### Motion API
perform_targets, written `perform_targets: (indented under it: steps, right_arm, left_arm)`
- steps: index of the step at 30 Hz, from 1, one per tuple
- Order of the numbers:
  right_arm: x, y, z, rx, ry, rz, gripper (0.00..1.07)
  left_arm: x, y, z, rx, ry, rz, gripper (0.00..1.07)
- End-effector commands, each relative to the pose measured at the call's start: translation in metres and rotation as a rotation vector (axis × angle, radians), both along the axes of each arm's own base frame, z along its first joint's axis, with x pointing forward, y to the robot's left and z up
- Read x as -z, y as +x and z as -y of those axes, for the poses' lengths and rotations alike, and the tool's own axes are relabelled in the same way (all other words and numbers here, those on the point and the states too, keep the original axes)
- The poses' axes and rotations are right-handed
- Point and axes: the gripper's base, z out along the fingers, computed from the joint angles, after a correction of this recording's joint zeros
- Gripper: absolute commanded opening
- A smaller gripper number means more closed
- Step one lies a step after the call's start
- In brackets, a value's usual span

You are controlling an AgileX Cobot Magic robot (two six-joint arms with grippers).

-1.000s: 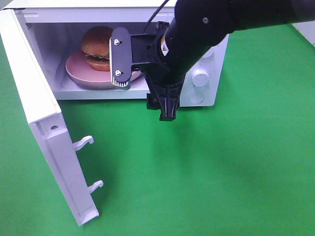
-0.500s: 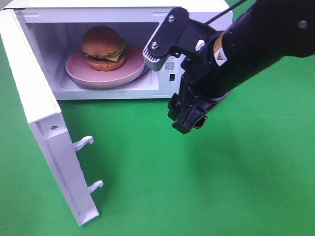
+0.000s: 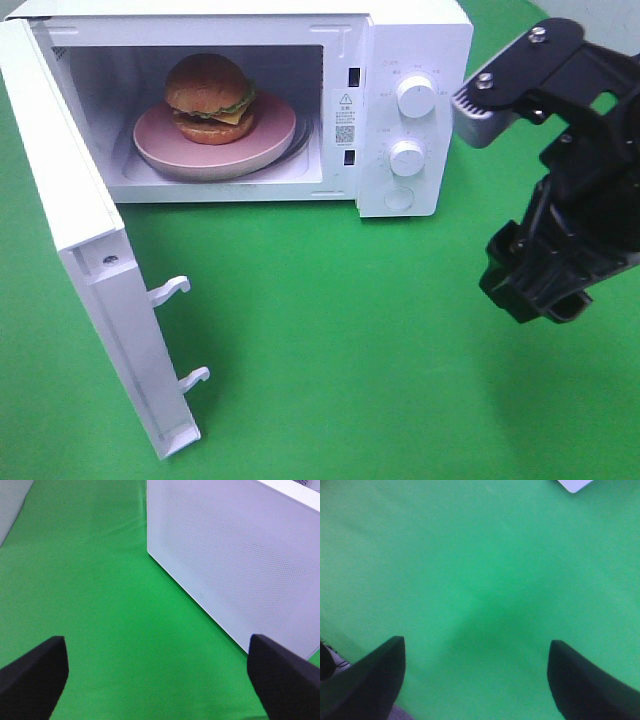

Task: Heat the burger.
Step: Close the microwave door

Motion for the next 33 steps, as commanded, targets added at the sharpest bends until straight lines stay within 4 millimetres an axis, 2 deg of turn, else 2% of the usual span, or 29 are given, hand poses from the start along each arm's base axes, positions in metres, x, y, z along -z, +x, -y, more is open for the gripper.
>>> perform_targets:
  steps: [1, 2, 5, 7, 14, 18, 23, 25, 27, 33]
  right_arm:
    - [-0.009, -0.01, 0.01, 0.034, 0.022, -0.009, 0.76]
    - [-0.015, -0.018, 0.016, 0.04, 0.039, 0.001, 0.76]
    - [-0.018, -0.021, 0.02, 0.04, 0.051, 0.014, 0.76]
    - [-0.026, -0.036, 0.033, 0.05, 0.079, 0.043, 0.76]
    - [-0.032, -0.056, 0.051, 0.067, 0.111, 0.06, 0.76]
    - [-0.028, -0.073, 0.066, 0.082, 0.135, 0.071, 0.76]
    - [-0.02, -0.08, 0.073, 0.096, 0.147, 0.074, 0.76]
    - [-0.015, -0.081, 0.079, 0.138, 0.148, 0.067, 0.76]
    - [-0.006, -0.084, 0.095, 0.262, 0.157, 0.08, 0.76]
    - [0.003, -0.096, 0.112, 0.406, 0.189, 0.108, 0.76]
  left_arm:
    - [0.0, -0.002, 0.0, 0.001, -0.008, 0.02, 0.89]
    - [0.0, -0.002, 0.0, 0.001, -0.008, 0.02, 0.89]
    - [0.0, -0.002, 0.0, 0.001, -0.008, 0.02, 0.89]
    - [0.0, -0.002, 0.0, 0.001, -0.008, 0.02, 0.89]
    - [0.0, -0.002, 0.0, 0.001, -0.008, 0.02, 0.89]
    - [0.0, -0.002, 0.0, 0.001, -0.008, 0.02, 0.89]
    - [0.0, -0.002, 0.0, 0.001, -0.008, 0.02, 0.89]
    - [0.0, -0.002, 0.0, 0.001, -0.008, 0.02, 0.89]
    - [0.0, -0.002, 0.0, 0.001, -0.008, 0.02, 0.89]
    - [0.0, -0.002, 0.0, 0.001, -0.008, 0.02, 0.89]
